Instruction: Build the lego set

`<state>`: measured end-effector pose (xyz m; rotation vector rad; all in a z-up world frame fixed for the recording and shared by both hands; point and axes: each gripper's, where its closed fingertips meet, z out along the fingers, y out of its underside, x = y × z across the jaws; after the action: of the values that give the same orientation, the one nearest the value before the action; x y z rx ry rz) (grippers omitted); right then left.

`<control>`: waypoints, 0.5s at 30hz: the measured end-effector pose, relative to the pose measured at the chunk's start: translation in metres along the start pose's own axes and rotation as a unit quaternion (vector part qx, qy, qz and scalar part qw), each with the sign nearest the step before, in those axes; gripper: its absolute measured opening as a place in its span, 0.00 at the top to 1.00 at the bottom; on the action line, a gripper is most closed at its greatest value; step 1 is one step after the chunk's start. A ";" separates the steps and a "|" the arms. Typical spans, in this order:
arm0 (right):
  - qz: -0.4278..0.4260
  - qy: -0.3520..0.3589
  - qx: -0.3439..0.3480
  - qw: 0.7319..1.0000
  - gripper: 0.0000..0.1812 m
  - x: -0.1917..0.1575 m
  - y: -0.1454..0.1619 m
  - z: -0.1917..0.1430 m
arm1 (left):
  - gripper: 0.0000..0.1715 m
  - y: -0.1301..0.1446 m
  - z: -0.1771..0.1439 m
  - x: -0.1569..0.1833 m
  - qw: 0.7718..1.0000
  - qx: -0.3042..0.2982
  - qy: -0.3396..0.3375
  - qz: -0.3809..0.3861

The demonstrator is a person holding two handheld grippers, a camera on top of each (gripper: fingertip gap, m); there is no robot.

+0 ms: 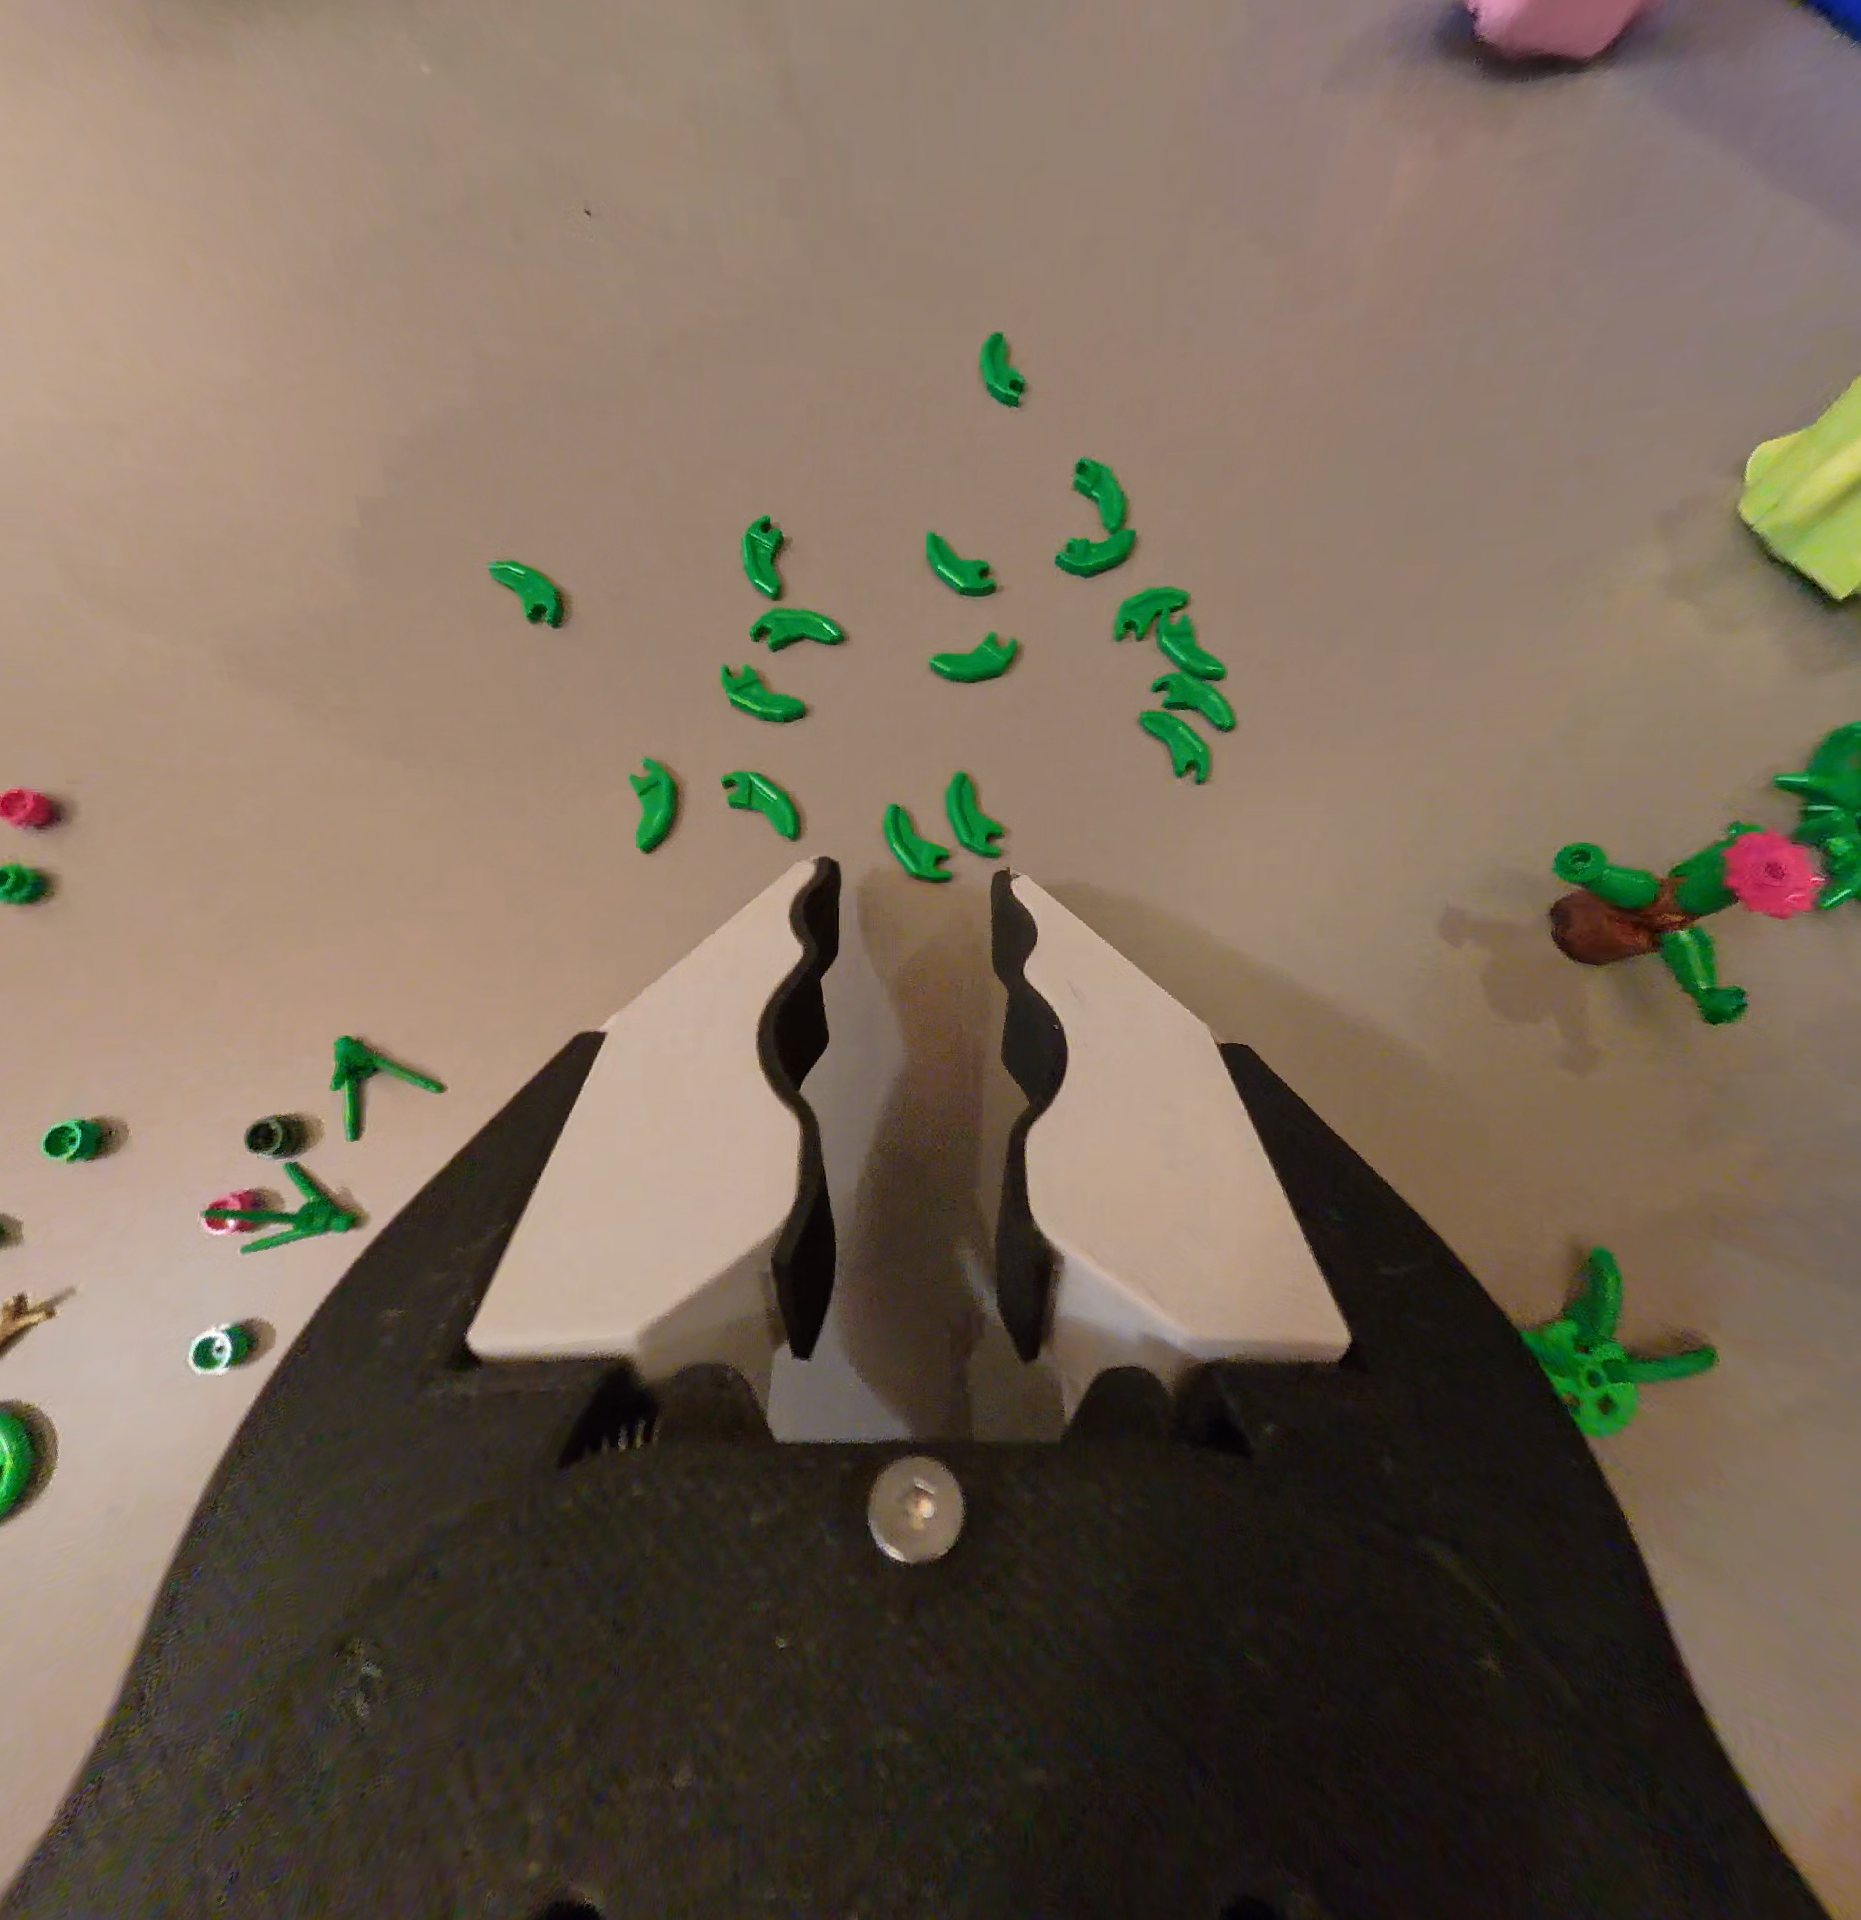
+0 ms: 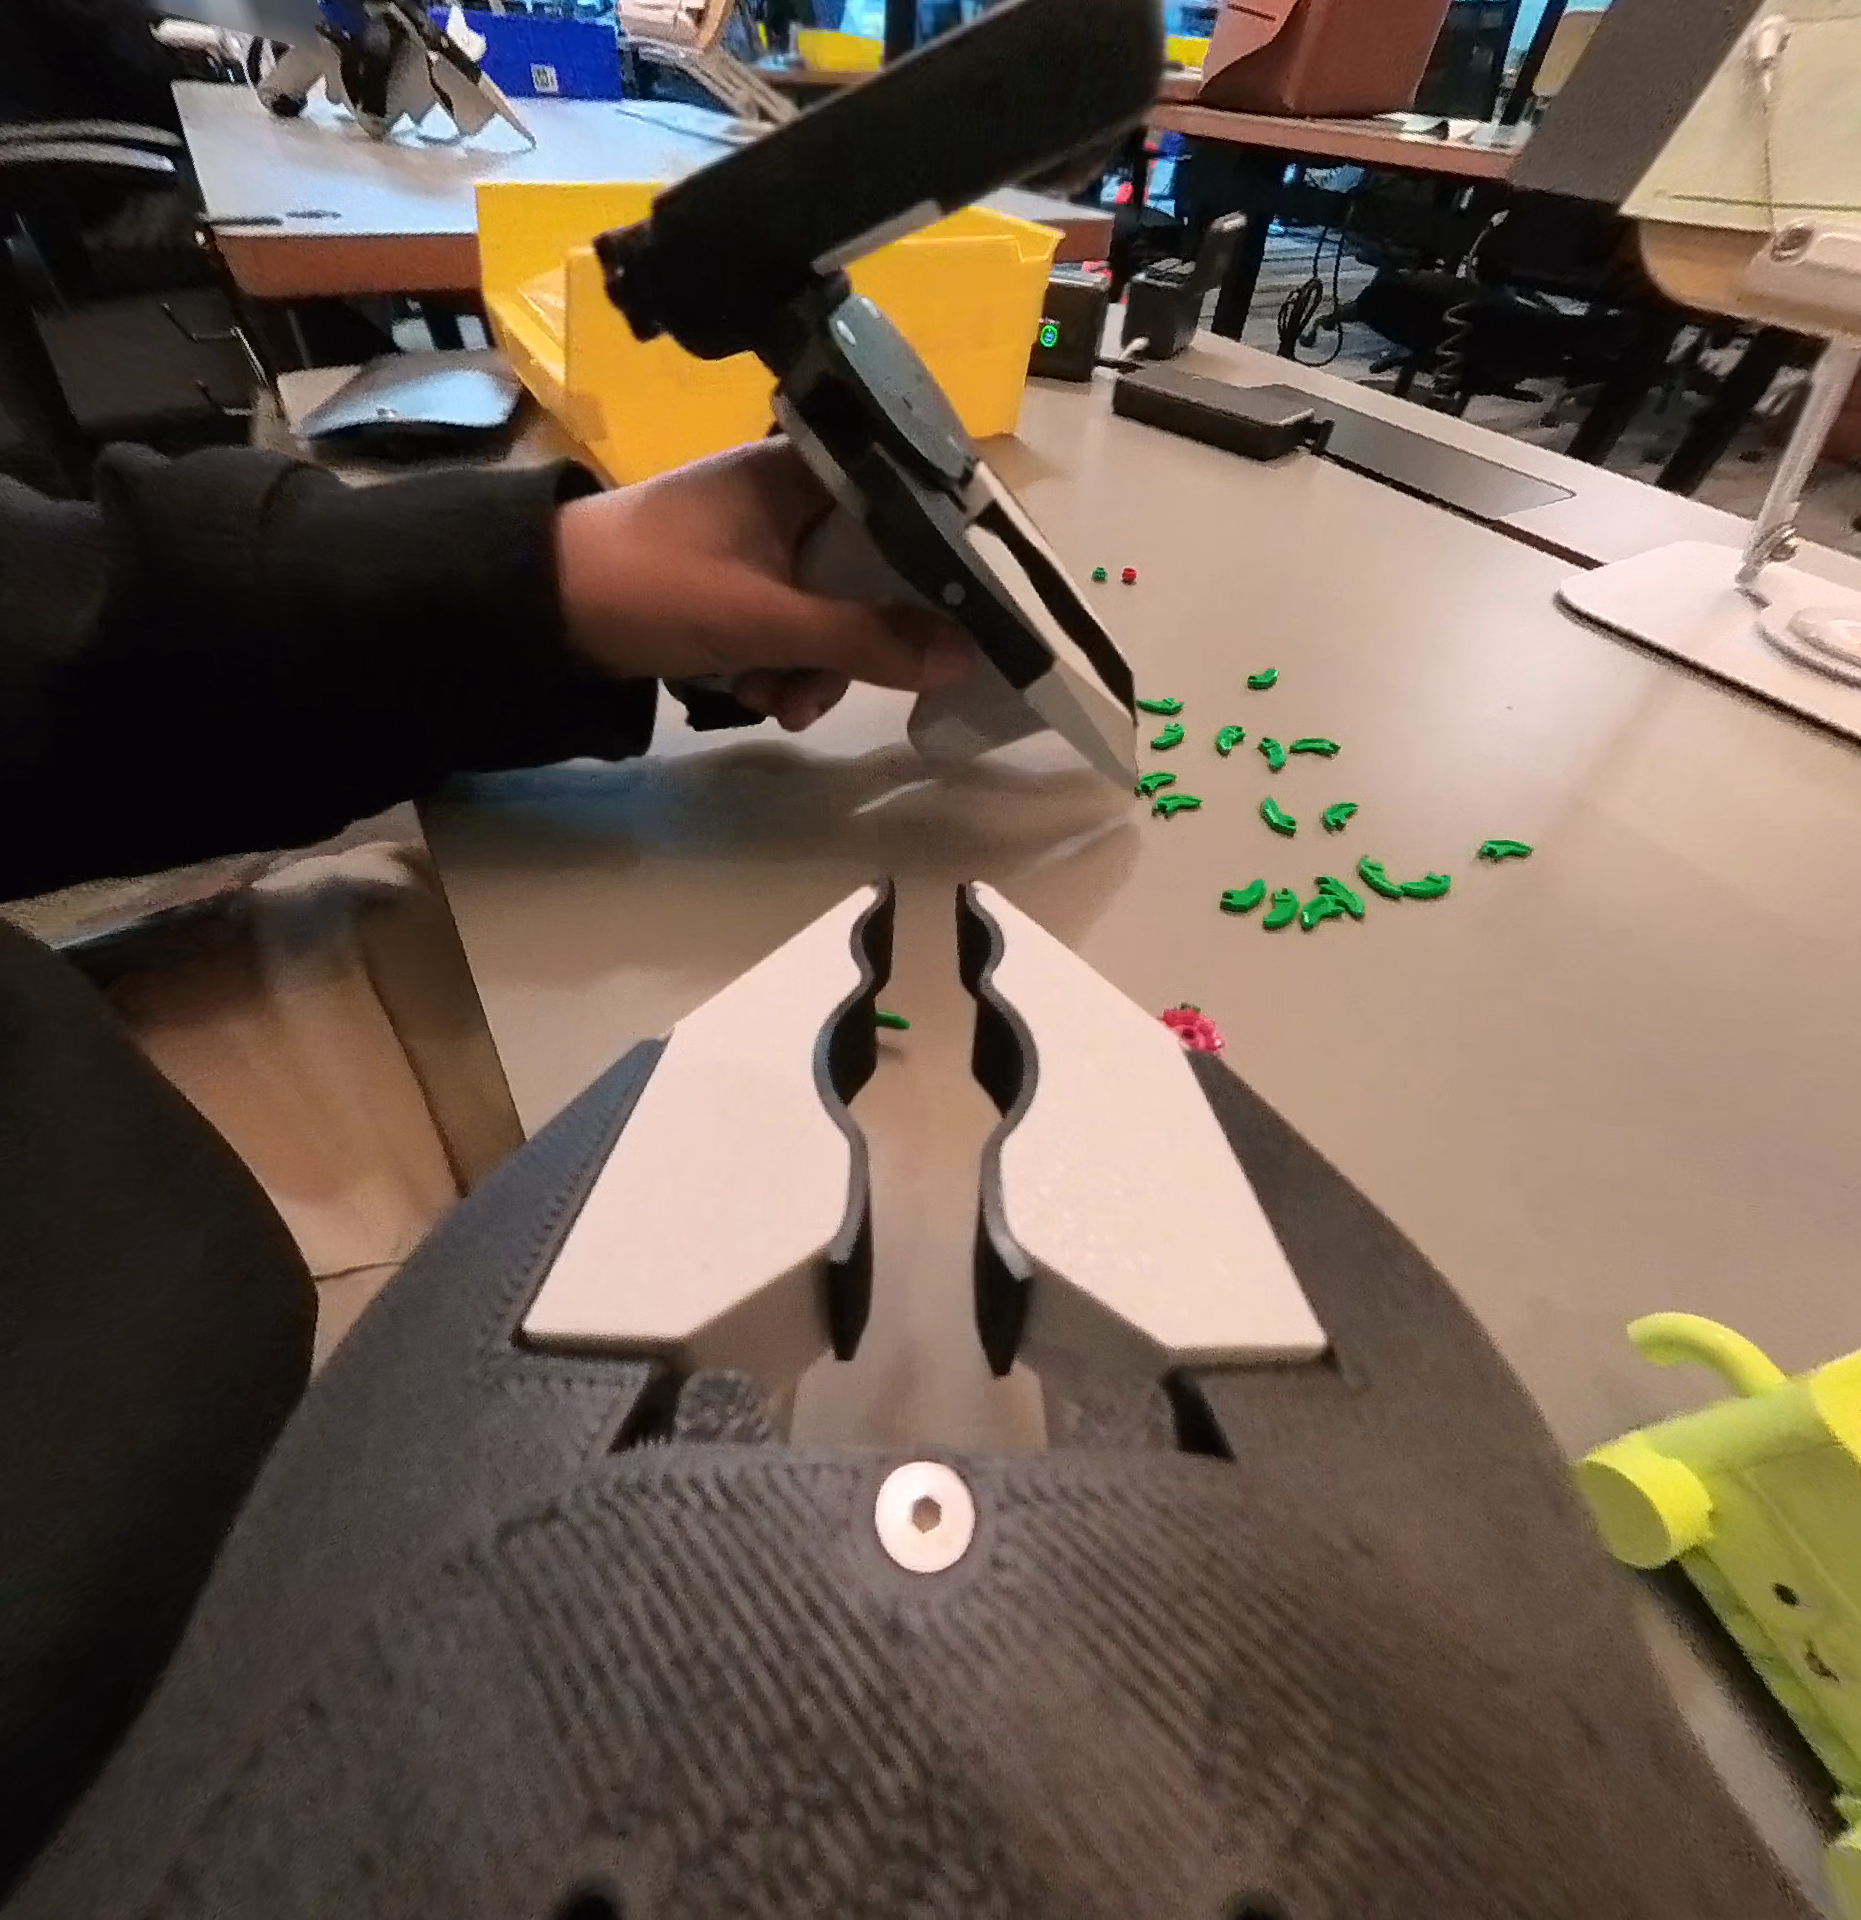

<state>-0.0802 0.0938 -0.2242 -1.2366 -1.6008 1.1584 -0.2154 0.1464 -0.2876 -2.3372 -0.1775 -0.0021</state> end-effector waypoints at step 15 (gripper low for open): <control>-0.014 0.007 -0.002 1.000 0.95 -0.001 0.001 0.001 | 0.96 0.006 0.002 0.009 0.999 0.006 0.035 0.030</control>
<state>-0.0807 0.0926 -0.2253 -1.2185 -1.6058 1.1288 -0.2059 0.1448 -0.2926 -2.3249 -0.0724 -0.0527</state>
